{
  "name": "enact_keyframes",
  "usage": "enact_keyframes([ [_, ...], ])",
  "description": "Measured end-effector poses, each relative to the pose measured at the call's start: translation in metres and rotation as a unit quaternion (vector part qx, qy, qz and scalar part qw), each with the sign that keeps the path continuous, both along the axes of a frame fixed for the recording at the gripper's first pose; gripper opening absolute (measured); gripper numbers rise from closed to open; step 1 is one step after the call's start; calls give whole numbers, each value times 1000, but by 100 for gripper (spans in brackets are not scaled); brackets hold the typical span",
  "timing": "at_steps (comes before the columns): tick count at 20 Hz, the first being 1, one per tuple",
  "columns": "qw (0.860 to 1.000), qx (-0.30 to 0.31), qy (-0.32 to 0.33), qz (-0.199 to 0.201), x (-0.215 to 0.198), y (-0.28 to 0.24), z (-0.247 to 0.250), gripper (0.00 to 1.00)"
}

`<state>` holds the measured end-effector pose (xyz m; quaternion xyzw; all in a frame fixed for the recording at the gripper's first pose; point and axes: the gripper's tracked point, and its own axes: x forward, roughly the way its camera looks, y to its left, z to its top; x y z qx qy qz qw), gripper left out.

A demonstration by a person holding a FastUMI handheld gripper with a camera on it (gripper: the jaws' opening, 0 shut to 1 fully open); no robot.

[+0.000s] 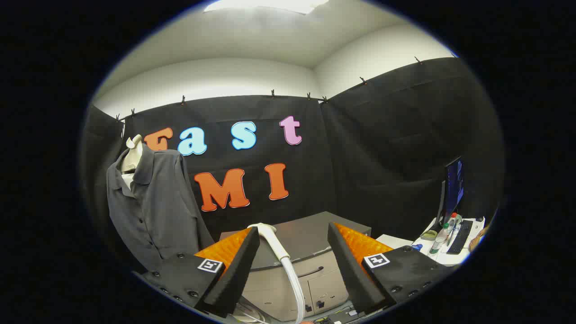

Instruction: Iron the clothes twice with a garment steamer, once on the left side and once on the right side.

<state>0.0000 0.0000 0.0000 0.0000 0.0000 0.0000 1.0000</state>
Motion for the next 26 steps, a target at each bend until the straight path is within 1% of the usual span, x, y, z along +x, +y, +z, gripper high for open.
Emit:
enact_keyframes([
  [10, 1000, -2, -1, -13, -10, 5, -2, 98],
  [15, 1000, -1, 10, -21, -14, 8, -12, 98],
  [26, 999, -21, 31, -18, -15, 26, -28, 98],
])
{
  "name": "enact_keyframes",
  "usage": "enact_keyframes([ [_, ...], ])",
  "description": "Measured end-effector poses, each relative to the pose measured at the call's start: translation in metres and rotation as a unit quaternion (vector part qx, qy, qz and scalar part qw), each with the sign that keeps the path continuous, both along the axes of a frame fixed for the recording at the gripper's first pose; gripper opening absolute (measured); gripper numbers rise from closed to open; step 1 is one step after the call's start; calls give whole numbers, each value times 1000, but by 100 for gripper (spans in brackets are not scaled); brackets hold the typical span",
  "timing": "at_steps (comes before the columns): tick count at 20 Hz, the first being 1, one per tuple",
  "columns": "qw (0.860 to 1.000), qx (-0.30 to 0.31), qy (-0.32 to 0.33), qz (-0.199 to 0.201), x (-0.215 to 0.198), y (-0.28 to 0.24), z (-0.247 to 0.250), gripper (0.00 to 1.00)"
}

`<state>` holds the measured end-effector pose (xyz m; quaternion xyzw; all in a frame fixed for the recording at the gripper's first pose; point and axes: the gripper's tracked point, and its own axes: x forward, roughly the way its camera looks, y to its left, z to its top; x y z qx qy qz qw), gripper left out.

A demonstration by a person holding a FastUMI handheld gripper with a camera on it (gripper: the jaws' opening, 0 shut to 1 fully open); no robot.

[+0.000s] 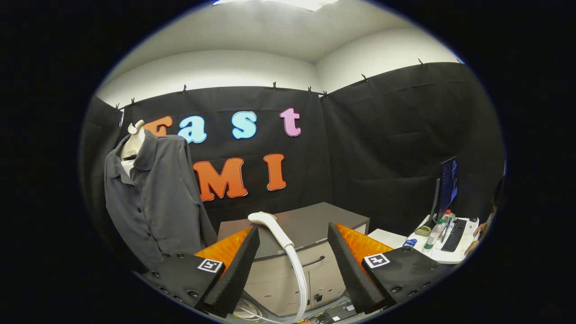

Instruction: Iron the clothes twice with a garment steamer, once on the left side and once on the right side.

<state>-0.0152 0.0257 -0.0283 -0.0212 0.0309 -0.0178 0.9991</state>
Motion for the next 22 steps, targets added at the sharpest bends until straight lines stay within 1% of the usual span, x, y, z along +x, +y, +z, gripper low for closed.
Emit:
enact_keyframes([
  [5, 1000, -4, 9, 5, 10, -2, -4, 98],
  [7, 1000, 2, 15, 11, 23, -5, -7, 98],
  [9, 999, 7, 27, 27, 40, 0, -12, 98],
  [13, 996, 6, 63, 66, 88, 8, -29, 98],
  [17, 992, 7, 96, 82, 150, 12, -51, 98],
  [22, 984, -18, 146, 99, 222, 23, -94, 98],
])
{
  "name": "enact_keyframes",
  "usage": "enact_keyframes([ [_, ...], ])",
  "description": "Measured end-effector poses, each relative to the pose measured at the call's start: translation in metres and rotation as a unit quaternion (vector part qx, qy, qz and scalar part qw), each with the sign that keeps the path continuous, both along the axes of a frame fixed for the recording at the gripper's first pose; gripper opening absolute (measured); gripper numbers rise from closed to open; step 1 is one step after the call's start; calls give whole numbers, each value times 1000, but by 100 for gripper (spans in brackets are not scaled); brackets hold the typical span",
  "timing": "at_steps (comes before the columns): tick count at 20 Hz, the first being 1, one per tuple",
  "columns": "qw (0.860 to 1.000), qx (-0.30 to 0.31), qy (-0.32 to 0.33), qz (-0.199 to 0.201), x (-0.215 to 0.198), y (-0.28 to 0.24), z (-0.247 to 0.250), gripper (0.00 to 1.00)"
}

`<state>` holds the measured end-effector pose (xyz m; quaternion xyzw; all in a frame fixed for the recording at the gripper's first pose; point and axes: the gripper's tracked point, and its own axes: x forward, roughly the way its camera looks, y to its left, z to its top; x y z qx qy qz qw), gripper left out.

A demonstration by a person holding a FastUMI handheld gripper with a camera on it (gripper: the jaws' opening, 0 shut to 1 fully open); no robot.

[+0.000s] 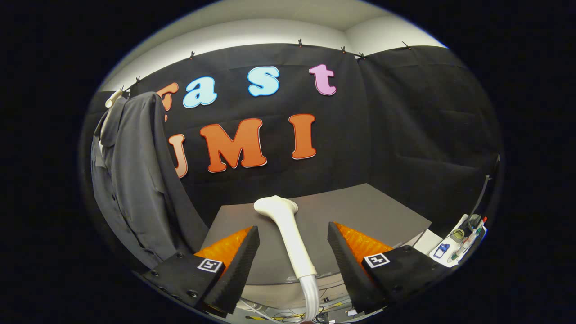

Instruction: Iron the clothes twice with a garment steamer, once on the left side and once on the right side.

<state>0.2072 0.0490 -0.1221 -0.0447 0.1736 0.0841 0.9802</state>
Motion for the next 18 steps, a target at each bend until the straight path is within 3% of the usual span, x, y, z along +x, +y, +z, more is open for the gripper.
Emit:
enact_keyframes([
  [9, 997, -27, 71, 24, 81, 17, -61, 99],
  [16, 991, -46, 122, 30, 107, 17, -98, 99],
  [18, 989, -49, 135, 31, 108, 15, -106, 94],
])
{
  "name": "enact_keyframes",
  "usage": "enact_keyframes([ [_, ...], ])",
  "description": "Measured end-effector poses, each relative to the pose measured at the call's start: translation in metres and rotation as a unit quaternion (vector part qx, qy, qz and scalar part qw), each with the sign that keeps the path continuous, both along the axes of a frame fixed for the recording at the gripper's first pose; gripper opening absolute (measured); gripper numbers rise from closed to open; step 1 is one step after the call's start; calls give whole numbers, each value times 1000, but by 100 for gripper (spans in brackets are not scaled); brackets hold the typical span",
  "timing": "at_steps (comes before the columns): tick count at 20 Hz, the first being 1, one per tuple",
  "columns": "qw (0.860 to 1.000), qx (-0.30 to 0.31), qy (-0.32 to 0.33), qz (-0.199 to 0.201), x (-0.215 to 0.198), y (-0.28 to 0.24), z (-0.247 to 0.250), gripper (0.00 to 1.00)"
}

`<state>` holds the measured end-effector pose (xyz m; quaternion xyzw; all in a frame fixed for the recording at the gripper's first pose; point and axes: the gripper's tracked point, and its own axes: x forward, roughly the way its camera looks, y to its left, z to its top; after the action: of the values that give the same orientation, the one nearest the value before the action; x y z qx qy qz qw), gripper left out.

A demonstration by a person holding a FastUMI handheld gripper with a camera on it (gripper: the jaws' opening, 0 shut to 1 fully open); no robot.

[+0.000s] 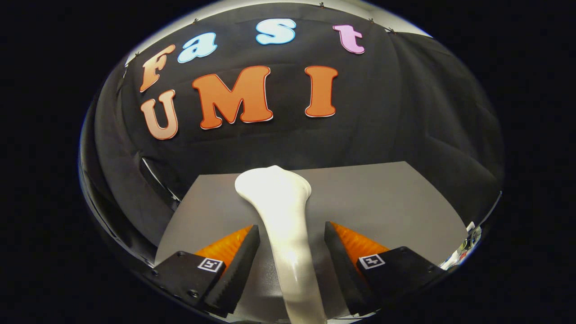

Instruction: Iron the clothes twice with a garment steamer, once on the left side and once on the right side.

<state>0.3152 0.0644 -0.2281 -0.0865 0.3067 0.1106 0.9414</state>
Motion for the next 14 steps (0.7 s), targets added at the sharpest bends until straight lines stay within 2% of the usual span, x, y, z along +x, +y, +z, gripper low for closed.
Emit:
enact_keyframes([
  [5, 1000, 2, 29, -1, -3, -5, -14, 81],
  [10, 1000, -1, 28, 4, -5, -6, -12, 55],
  [14, 1000, 1, 12, -10, -5, -14, 5, 50],
])
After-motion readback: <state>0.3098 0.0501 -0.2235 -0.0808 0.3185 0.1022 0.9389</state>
